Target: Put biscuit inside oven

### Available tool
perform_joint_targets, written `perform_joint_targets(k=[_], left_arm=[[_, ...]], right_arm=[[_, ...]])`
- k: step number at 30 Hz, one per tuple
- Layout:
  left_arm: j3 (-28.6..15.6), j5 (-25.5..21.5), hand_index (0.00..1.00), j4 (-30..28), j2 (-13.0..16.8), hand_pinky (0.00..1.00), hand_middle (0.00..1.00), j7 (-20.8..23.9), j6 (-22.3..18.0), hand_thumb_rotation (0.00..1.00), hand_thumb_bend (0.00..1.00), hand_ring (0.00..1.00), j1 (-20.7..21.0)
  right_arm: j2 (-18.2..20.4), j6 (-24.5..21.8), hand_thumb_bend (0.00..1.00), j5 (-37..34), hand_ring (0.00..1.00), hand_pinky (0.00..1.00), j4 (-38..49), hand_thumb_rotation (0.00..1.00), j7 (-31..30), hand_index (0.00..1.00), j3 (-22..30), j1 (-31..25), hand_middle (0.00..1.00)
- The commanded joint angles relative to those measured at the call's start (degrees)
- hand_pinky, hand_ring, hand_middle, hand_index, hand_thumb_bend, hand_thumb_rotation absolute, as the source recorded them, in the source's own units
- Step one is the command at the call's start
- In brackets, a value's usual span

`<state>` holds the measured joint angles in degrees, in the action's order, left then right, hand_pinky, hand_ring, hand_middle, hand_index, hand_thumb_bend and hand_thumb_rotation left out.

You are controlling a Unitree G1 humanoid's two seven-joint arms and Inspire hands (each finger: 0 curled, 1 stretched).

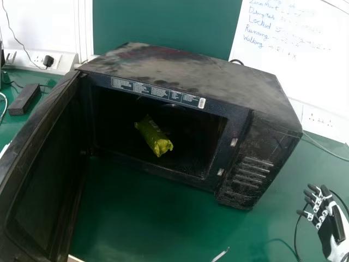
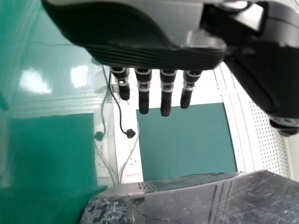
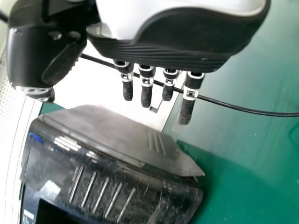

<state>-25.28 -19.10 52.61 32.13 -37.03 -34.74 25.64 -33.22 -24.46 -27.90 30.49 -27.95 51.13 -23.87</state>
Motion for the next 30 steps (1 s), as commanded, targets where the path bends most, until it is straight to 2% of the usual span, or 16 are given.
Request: perform_joint_targets(k=[1, 4, 11, 14, 17, 18, 24, 30], left_arm=[[-0.1, 0.1, 0.98, 0.5, 0.7, 0.95, 0.94, -0.1, -0.8, 1.0, 0.48, 0.93, -0.5], [-0.1, -0.2, 0.98, 0.7, 0.7, 0.95, 0.94, -0.6, -0.7, 1.0, 0.49, 0.93, -0.3], [-0.2, -0.2, 0.99, 0.8, 0.9, 0.96, 0.95, -0.3, -0.2, 1.0, 0.5, 0.93, -0.2], [-0.4, -0.3, 0.99, 1.0, 0.9, 0.96, 0.95, -0.5, -0.7, 1.0, 0.48, 0.93, -0.2], [-0.4, -0.4, 0.99, 1.2, 1.1, 0.96, 0.95, -0.9, -0.9, 1.0, 0.49, 0.93, -0.3], [-0.5, -0.5, 0.99, 1.1, 1.1, 0.97, 0.95, -1.0, -0.7, 1.0, 0.48, 0.94, -0.2], [-0.6, -0.5, 0.99, 0.9, 1.0, 0.97, 0.95, -0.8, -0.3, 1.0, 0.5, 0.94, -0.3], [-0.6, -1.5, 0.98, -0.2, 0.4, 0.94, 0.93, -2.5, -0.1, 1.0, 0.51, 0.91, -0.9]], right_arm=[[1.3, -1.4, 0.77, -2.0, 0.92, 0.82, 1.1, 0.77, 1.6, 0.99, 0.3, 0.3, 0.98], [1.7, -2.4, 0.76, -2.9, 0.92, 0.81, 1.7, 0.73, 3.3, 1.0, -0.3, 1.1, 0.98], [3.1, -5.1, 0.79, -3.0, 0.94, 0.82, 3.7, 0.72, 8.9, 1.0, -1.7, 2.7, 0.99], [4.0, -6.8, 0.8, -4.0, 0.96, 0.84, 3.9, 0.71, 11.5, 1.0, -1.7, 3.5, 1.0], [4.1, -7.6, 0.83, -2.9, 0.99, 0.9, 4.6, 0.74, 13.3, 1.0, -2.4, 3.4, 1.0], [4.3, -8.1, 0.82, -2.6, 0.99, 0.92, 5.1, 0.77, 14.2, 1.0, -2.7, 3.3, 1.0], [4.9, -8.7, 0.82, -1.5, 1.0, 0.93, 5.8, 0.77, 16.2, 1.0, -3.8, 3.3, 1.0], [4.7, -8.1, 0.74, -0.4, 1.0, 0.97, 5.1, 0.81, 16.1, 1.0, -4.8, 3.8, 1.0]])
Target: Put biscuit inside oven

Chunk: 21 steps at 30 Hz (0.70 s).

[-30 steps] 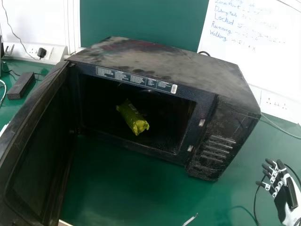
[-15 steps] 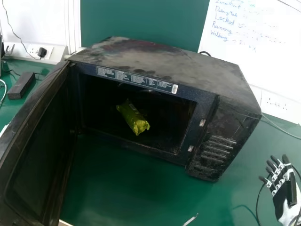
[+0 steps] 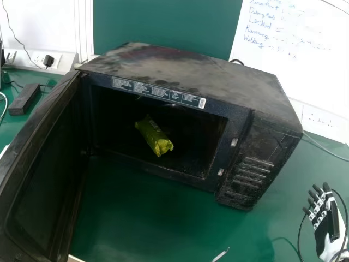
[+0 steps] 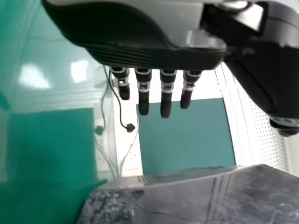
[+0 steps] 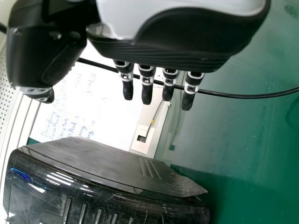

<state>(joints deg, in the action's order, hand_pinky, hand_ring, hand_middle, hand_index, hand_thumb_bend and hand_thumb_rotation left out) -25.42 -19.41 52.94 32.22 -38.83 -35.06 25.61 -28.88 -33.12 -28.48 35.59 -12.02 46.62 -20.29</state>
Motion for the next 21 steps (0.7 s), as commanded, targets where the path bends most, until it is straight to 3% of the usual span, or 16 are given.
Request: perform_joint_targets(k=[1, 6, 9, 12, 17, 21], left_arm=[[-0.4, -1.3, 0.97, -1.4, 0.0, 0.94, 0.92, -0.8, 0.6, 1.0, 0.51, 0.91, -1.1], [0.7, -3.6, 0.96, -8.1, -2.6, 0.9, 0.92, -5.5, -1.4, 0.99, 0.53, 0.89, -3.8], [1.3, -4.8, 0.93, -13.5, -4.3, 0.86, 0.9, -6.2, 0.5, 0.97, 0.53, 0.88, -5.7], [2.4, -4.4, 0.92, -17.3, -5.0, 0.84, 0.9, -6.8, -0.6, 0.98, 0.5, 0.87, -7.5], [3.9, -3.4, 0.9, -20.0, -5.6, 0.83, 0.89, -7.0, -2.5, 0.93, 0.52, 0.88, -8.5], [5.2, -3.3, 0.9, -21.3, -5.7, 0.83, 0.89, -7.5, -4.4, 0.98, 0.52, 0.87, -9.0]], right_arm=[[0.4, 0.5, 0.73, 0.1, 1.0, 0.97, 0.0, 0.81, 0.1, 1.0, -0.3, 0.3, 1.0], [0.1, 0.0, 0.74, 0.9, 1.0, 0.96, 0.7, 0.82, 0.2, 1.0, -0.5, 0.2, 1.0], [0.0, 0.3, 0.73, 1.1, 1.0, 0.95, 0.4, 0.81, -0.2, 1.0, -0.5, 0.4, 1.0], [0.2, 0.0, 0.74, 1.2, 1.0, 0.95, 0.5, 0.81, 0.0, 1.0, -0.5, 0.4, 1.0], [-0.3, 0.1, 0.78, 1.8, 1.0, 0.94, 0.3, 0.82, -0.3, 1.0, -0.7, 0.6, 1.0], [-0.3, -0.1, 0.78, 1.7, 1.0, 0.94, 0.1, 0.82, -0.5, 1.0, -0.4, 0.8, 1.0]])
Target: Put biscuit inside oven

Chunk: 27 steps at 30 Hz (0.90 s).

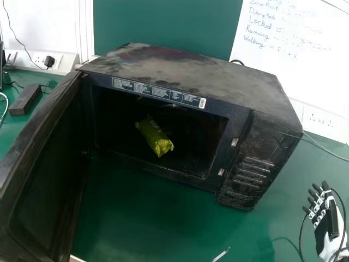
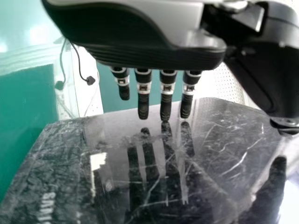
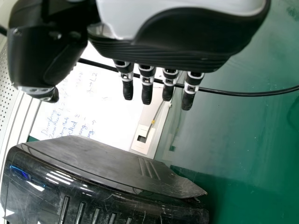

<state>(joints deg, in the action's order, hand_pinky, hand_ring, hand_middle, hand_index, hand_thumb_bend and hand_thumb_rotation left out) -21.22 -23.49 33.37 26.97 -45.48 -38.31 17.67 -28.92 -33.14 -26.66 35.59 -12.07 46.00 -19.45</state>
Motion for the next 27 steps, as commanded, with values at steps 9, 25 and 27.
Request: perform_joint_targets(k=[9, 25, 27], left_arm=[[3.0, -1.1, 0.9, -6.9, -1.0, 0.82, 0.89, -3.0, 0.9, 0.95, 0.56, 0.86, -2.7], [6.6, -1.1, 0.89, -13.0, -3.6, 0.77, 0.87, -3.7, 4.4, 0.9, 0.65, 0.84, -3.4], [7.2, -0.8, 0.88, -13.4, -3.9, 0.76, 0.87, -3.6, 4.6, 0.9, 0.67, 0.83, -3.1]], right_arm=[[-0.7, -0.4, 0.8, -0.1, 1.0, 0.94, 0.0, 0.81, -0.7, 1.0, 0.5, 0.2, 1.0], [-0.4, -0.9, 0.8, 0.1, 1.0, 0.96, 0.1, 0.8, -0.7, 1.0, 0.7, 0.4, 1.0], [0.3, -1.6, 0.82, 0.0, 1.0, 0.95, 0.6, 0.78, 0.5, 1.0, 0.9, 0.6, 1.0]])
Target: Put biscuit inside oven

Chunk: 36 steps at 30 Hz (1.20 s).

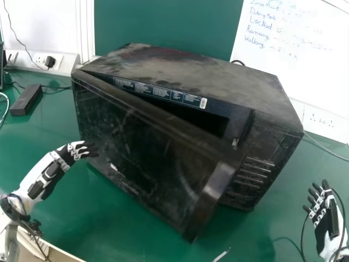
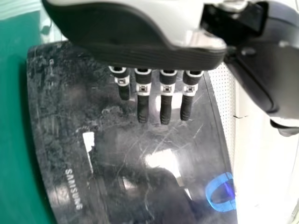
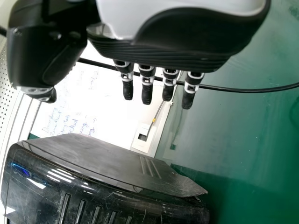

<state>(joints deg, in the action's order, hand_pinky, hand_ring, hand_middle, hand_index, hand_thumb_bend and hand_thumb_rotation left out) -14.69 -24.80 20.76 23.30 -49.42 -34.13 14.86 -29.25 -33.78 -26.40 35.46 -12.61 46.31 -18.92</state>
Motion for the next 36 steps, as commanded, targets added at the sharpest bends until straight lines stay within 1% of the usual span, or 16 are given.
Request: perform_joint_targets(k=[1, 4, 6, 7, 11, 14, 18, 20, 22, 26, 27, 29, 30, 32, 34, 36], left_arm=[[1.1, 1.0, 0.88, -1.7, -0.3, 0.76, 0.87, 0.9, 0.9, 0.9, 0.68, 0.83, -0.5], [2.0, 1.5, 0.88, -3.4, -0.4, 0.78, 0.87, 1.3, 2.2, 0.89, 0.72, 0.84, -0.9], [2.6, 1.8, 0.89, -4.4, -0.4, 0.79, 0.88, 1.4, 2.7, 0.88, 0.74, 0.85, -1.1], [2.9, 1.8, 0.89, -3.9, -0.4, 0.79, 0.88, 0.9, 2.2, 0.88, 0.75, 0.85, -0.8], [3.8, 1.7, 0.9, 1.7, -0.8, 0.79, 0.89, -2.9, -2.6, 0.86, 0.75, 0.86, 2.4], [4.5, 3.2, 0.89, 2.6, -0.9, 0.78, 0.88, -2.4, -3.8, 0.85, 0.76, 0.85, 3.1], [5.5, 5.0, 0.89, 5.7, -2.1, 0.76, 0.86, -1.6, -5.7, 0.85, 0.78, 0.84, 5.0], [6.0, 5.2, 0.89, 7.1, -2.5, 0.77, 0.86, -1.6, -5.7, 0.84, 0.79, 0.84, 6.1], [6.5, 5.1, 0.89, 9.1, -2.8, 0.78, 0.88, -2.7, -5.6, 0.82, 0.78, 0.84, 7.7], [6.9, 5.4, 0.89, 12.5, -3.2, 0.79, 0.89, -3.4, -6.7, 0.81, 0.78, 0.85, 10.5], [6.9, 5.5, 0.9, 13.4, -3.4, 0.79, 0.89, -3.5, -7.3, 0.81, 0.78, 0.85, 11.1], [6.8, 5.6, 0.9, 14.6, -3.5, 0.79, 0.89, -3.5, -8.2, 0.82, 0.78, 0.86, 11.7], [6.7, 5.5, 0.9, 14.8, -3.5, 0.79, 0.89, -3.4, -8.4, 0.82, 0.78, 0.86, 11.8], [6.5, 5.8, 0.9, 15.1, -3.0, 0.79, 0.89, -3.2, -8.7, 0.81, 0.77, 0.85, 11.8], [6.3, 6.0, 0.9, 15.4, -2.6, 0.78, 0.88, -2.9, -8.9, 0.82, 0.77, 0.85, 11.7], [6.2, 5.6, 0.9, 15.3, -2.3, 0.79, 0.88, -3.1, -8.5, 0.81, 0.77, 0.85, 11.5]], right_arm=[[1.0, -2.0, 0.84, -1.0, 0.99, 0.94, 1.1, 0.76, 1.8, 1.0, 0.9, 0.4, 1.0], [1.1, -3.9, 0.88, -2.2, 1.0, 0.96, 1.6, 0.72, 2.7, 1.0, 1.3, 0.9, 1.0], [0.8, -3.6, 0.86, -2.1, 1.0, 0.97, 1.7, 0.74, 2.2, 1.0, 1.3, 0.5, 1.0], [0.8, -3.1, 0.85, -2.0, 1.0, 0.97, 1.8, 0.74, 1.9, 1.0, 1.2, 0.3, 1.0], [0.7, -0.8, 0.83, -0.5, 1.0, 0.96, 1.3, 0.76, 0.7, 1.0, 0.7, -0.4, 1.0], [0.3, -0.4, 0.82, 0.2, 1.0, 0.95, 0.9, 0.77, 0.2, 1.0, 0.5, -0.5, 1.0], [-0.5, 0.9, 0.8, 1.5, 1.0, 0.96, 0.3, 0.85, -1.6, 1.0, 0.0, -0.8, 1.0], [-0.3, 0.4, 0.79, 1.1, 1.0, 0.99, 0.2, 0.84, -1.8, 1.0, 0.2, -0.4, 1.0], [0.0, -0.7, 0.79, 0.7, 1.0, 1.0, 0.6, 0.82, -1.2, 1.0, 0.5, -0.1, 1.0], [0.1, -0.9, 0.79, 0.2, 1.0, 0.99, 0.9, 0.82, -1.4, 1.0, 0.7, 0.0, 1.0], [0.4, -1.2, 0.78, -0.5, 1.0, 0.99, 0.8, 0.81, -1.2, 1.0, 0.9, 0.4, 1.0], [1.2, -2.1, 0.76, -1.8, 1.0, 0.98, 1.0, 0.73, 0.0, 1.0, 1.4, 1.2, 1.0], [1.3, -2.1, 0.75, -1.7, 1.0, 0.97, 1.1, 0.72, 0.4, 1.0, 1.4, 1.3, 1.0], [1.1, -0.3, 0.73, -0.4, 1.0, 0.95, 1.0, 0.72, 0.0, 1.0, 0.8, 0.8, 1.0], [0.8, 1.7, 0.71, 1.1, 1.0, 0.93, 0.6, 0.74, -0.7, 1.0, 0.3, 0.2, 1.0], [1.1, 3.0, 0.75, 1.7, 0.99, 0.93, -0.2, 0.74, -1.1, 1.0, 0.1, 0.0, 1.0]])
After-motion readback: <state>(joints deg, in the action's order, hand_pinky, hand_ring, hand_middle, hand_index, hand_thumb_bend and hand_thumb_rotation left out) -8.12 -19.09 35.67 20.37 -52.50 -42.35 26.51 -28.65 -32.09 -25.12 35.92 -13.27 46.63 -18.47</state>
